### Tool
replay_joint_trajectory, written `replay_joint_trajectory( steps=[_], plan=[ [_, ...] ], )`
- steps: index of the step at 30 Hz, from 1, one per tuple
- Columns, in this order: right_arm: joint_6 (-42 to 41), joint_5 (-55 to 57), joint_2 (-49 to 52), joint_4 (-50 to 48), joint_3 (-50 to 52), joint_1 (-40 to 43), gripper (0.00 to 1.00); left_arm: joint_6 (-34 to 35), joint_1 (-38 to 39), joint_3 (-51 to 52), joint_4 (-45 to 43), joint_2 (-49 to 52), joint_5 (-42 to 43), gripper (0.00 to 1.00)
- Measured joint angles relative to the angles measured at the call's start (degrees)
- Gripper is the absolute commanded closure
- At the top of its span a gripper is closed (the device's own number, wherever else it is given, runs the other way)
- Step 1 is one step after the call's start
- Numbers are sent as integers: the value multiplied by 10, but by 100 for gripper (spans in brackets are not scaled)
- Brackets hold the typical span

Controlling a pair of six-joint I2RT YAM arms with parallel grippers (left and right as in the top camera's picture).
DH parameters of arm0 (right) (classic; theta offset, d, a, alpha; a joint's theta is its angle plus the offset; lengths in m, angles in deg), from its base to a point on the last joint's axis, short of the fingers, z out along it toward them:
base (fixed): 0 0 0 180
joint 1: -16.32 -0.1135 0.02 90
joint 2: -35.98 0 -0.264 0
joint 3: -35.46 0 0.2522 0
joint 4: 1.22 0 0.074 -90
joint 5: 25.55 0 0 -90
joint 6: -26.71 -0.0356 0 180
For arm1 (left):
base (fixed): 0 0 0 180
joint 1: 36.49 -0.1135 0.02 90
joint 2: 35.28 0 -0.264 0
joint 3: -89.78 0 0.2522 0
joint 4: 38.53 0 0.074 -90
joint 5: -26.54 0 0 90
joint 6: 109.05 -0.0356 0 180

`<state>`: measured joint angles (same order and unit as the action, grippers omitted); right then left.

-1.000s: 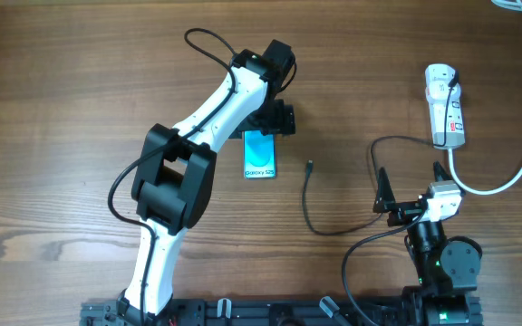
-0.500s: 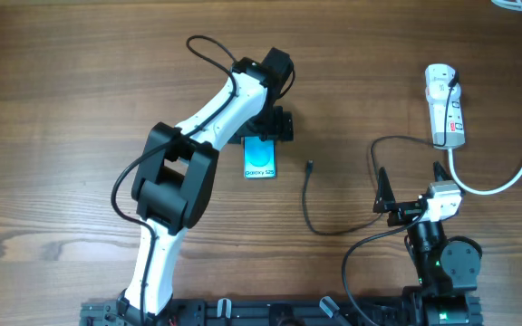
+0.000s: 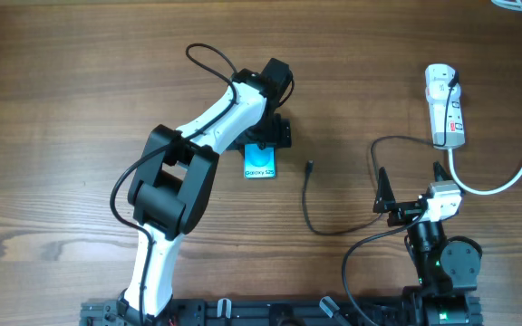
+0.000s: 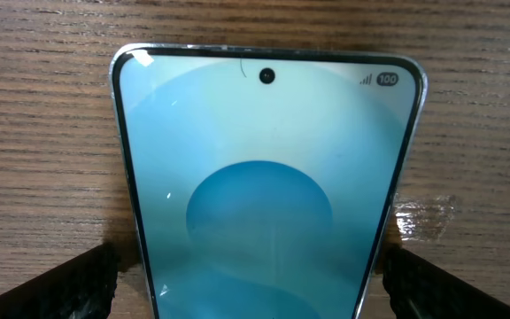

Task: Plug charger to phone and switch on socket
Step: 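Lower the left gripper and grasp the phone's bottom edge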

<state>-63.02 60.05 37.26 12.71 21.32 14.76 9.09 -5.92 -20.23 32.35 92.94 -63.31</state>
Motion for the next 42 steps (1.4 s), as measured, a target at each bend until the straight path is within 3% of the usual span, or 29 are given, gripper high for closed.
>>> replay_joint_trajectory(
  steps=[22, 42],
  plan=[
    [0, 0, 0, 0, 0, 0, 0, 0, 14, 4, -2, -2, -3, 0],
    [0, 0, 0, 0, 0, 0, 0, 2, 17, 4, -2, -2, -3, 13]
  ],
)
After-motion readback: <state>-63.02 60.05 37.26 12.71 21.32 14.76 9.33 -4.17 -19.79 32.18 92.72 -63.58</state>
